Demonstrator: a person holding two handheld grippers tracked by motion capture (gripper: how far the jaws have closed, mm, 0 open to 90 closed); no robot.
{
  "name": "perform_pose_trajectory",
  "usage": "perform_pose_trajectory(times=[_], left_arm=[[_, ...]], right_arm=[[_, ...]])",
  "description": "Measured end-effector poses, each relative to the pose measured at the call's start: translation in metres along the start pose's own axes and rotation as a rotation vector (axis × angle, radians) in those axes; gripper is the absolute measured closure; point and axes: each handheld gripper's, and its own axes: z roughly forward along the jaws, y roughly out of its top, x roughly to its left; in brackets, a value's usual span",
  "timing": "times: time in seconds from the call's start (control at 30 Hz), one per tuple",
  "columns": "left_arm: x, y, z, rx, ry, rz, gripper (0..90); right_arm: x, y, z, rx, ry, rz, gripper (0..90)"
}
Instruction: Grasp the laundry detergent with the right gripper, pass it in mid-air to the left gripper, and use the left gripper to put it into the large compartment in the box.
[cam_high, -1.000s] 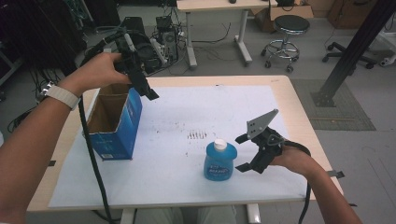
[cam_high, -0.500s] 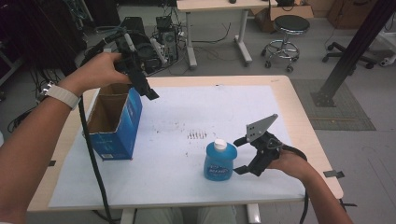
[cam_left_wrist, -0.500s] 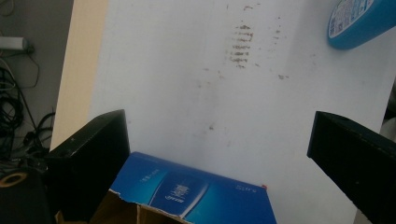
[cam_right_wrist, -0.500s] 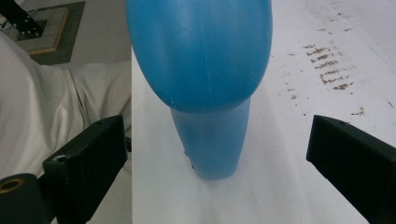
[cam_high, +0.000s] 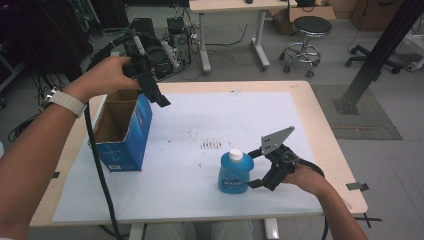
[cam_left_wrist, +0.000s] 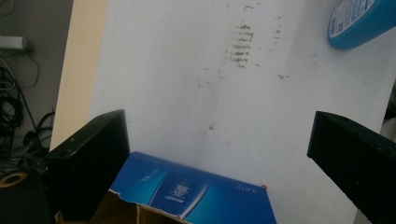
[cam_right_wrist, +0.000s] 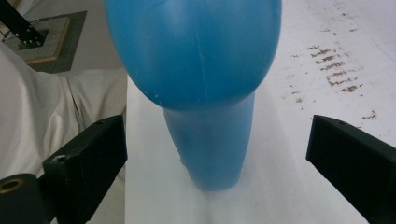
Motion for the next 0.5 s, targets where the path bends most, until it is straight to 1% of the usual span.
perform_pose_trajectory(times=[0.27, 0.5], left_arm=[[0.0003, 0.0008, 0.001, 0.0, -0.002, -0.001, 6.2], [0.0006, 0.0012, 0.0019, 0.001, -0.002, 0.0, 6.2]], right_arm=[[-0.0013, -0.0001, 0.0041, -0.023, -0.003, -0.004, 5.0], [-0.0013, -0.0025, 0.0098, -0.04, -0.001, 0.002, 5.0]])
